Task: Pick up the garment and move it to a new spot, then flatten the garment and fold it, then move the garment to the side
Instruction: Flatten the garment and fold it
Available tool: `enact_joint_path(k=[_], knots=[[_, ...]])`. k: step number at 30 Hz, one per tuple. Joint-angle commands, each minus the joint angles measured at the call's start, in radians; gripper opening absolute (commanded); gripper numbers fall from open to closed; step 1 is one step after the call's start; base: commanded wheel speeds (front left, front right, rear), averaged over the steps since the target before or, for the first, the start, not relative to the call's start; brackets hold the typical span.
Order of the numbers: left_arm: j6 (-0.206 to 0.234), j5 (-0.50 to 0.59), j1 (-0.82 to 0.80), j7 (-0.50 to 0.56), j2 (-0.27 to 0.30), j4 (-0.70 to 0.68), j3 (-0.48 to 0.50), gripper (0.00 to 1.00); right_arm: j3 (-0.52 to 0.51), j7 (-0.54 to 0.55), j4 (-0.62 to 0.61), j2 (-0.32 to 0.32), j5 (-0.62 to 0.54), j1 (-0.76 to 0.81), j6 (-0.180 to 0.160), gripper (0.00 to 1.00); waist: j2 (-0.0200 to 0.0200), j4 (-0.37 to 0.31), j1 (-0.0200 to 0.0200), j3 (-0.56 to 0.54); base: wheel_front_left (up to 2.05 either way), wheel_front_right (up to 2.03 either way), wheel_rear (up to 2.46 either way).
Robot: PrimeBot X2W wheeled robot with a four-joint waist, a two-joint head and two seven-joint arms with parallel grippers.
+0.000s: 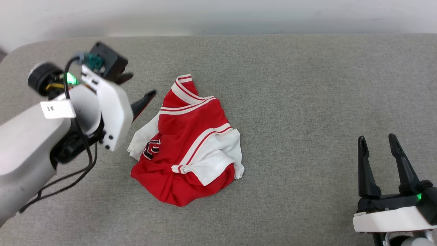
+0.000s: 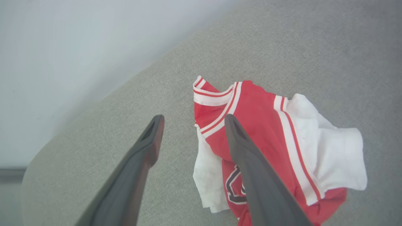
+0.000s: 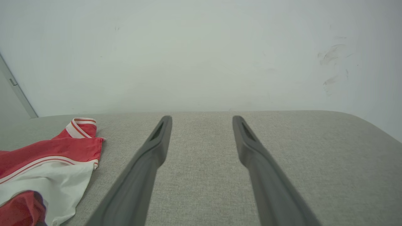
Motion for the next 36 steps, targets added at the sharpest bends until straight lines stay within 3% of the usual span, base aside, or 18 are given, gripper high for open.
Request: enact_joint_path(k=[1,8,15,21,29,35,36], knots=[[0.003,0.0,-0.006,0.003,-0.006,-0.011,0.001,1.0,-0.001,-0.002,-0.001,0.003,0.0,0.001,0.0,1.0,0.0,0.0,0.0001,0.001,0.0,0.0,0.0],[-0.028,0.0,-0.102,0.107,-0.077,-0.087,-0.019,1.0,0.005,-0.002,-0.006,0.003,-0.001,-0.023,0.0,1.0,0.0,-0.02,0.0001,0.021,0.0,0.0,0.0],[-0.083,-0.029,-0.135,0.281,-0.189,-0.056,-0.105,1.0,0.012,-0.002,-0.012,0.003,0.002,-0.041,0.0,1.0,0.0,-0.062,0.0001,0.053,0.0,0.0,0.0],[-0.097,-0.026,-0.093,0.411,-0.248,-0.018,-0.137,1.0,0.011,-0.002,-0.016,0.003,0.009,-0.061,0.0,1.0,0.0,-0.103,0.0001,0.088,0.0,0.0,0.0],[-0.098,0.035,0.027,0.575,-0.257,-0.045,-0.14,1.0,0.014,-0.002,-0.017,0.003,0.022,-0.086,0.0,1.0,0.0,-0.141,0.0001,0.136,0.0,0.0,0.0],[-0.098,0.075,0.119,0.629,-0.244,-0.008,-0.154,1.0,0.018,-0.002,-0.012,0.003,0.031,-0.095,0.0,1.0,0.0,-0.152,0.0001,0.156,0.0,0.0,0.0],[-0.098,0.08,0.124,0.625,-0.245,-0.002,-0.156,0.74,0.019,-0.002,-0.012,0.003,0.031,-0.097,0.0,1.0,0.0,-0.153,0.0001,0.156,0.0,0.0,0.0]])
